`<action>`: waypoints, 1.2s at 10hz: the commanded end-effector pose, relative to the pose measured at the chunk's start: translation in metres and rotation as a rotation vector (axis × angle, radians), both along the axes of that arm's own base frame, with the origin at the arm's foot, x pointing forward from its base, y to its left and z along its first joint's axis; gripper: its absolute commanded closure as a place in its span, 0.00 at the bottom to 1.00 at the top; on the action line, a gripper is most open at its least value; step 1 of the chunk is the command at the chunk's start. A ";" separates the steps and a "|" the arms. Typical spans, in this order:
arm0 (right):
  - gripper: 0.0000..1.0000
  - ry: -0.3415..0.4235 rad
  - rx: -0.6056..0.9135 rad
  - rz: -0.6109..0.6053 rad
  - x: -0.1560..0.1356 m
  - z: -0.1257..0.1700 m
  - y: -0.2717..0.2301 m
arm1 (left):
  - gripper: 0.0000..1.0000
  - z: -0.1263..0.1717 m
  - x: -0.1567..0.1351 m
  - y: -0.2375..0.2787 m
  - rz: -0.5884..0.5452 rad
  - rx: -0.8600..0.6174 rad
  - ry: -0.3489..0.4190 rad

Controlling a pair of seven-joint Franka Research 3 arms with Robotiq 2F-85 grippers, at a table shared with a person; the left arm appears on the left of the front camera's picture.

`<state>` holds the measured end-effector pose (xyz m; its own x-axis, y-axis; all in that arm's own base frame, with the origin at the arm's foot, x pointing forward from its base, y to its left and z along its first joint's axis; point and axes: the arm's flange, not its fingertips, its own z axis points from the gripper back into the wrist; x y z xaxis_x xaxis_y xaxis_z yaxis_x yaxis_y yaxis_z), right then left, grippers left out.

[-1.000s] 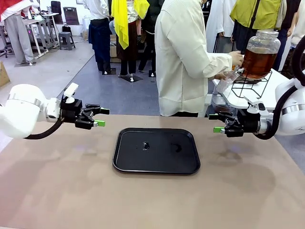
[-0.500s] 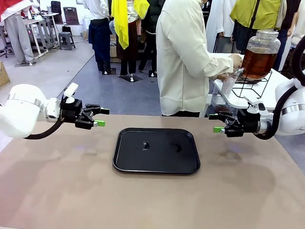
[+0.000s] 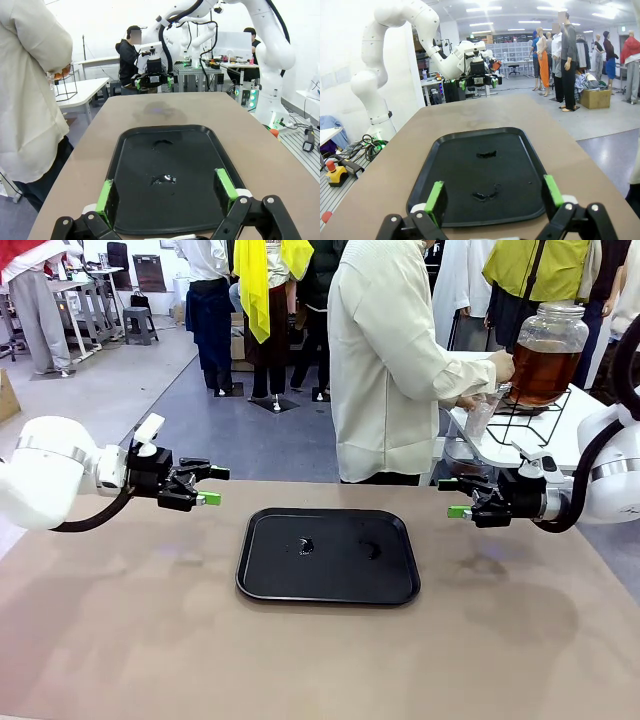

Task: Pour the drink into the iced cup.
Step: Open the gripper to release the iced cup you were holding.

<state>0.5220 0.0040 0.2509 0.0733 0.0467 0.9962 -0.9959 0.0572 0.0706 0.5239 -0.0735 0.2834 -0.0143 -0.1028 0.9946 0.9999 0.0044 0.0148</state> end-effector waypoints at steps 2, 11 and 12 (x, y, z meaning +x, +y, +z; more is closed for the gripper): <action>0.00 -0.006 0.000 0.001 0.001 0.003 0.001 | 0.00 0.004 0.000 -0.001 0.011 0.001 -0.002; 0.00 -0.006 0.000 0.001 0.001 0.003 0.001 | 0.00 0.004 0.000 -0.001 0.011 0.001 -0.002; 0.00 -0.006 0.000 0.001 0.001 0.003 0.001 | 0.00 0.004 0.000 -0.001 0.011 0.001 -0.002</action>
<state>0.5220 0.0040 0.2509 0.0733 0.0467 0.9962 -0.9959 0.0572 0.0706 0.5239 -0.0735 0.2834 -0.0143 -0.1030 0.9946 0.9999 0.0045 0.0148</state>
